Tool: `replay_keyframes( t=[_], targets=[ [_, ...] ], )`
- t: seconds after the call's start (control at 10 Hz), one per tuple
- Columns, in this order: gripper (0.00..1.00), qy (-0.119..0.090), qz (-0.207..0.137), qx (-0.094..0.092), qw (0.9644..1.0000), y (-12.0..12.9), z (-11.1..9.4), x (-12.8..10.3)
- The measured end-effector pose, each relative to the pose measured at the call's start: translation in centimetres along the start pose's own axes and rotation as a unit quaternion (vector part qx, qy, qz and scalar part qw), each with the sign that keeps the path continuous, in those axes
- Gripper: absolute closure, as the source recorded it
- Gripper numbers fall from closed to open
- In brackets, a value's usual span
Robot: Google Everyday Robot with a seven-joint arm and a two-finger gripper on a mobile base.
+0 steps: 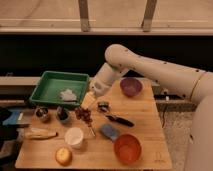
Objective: Place grapes in paper cup
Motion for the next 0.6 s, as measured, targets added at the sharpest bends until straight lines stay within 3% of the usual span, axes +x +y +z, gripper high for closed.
replay_keyframes(
  t=[0.6],
  targets=[
    [1.0,0.02,-0.022,-0.009,0.9995,4.2,2.8,-0.1]
  ],
)
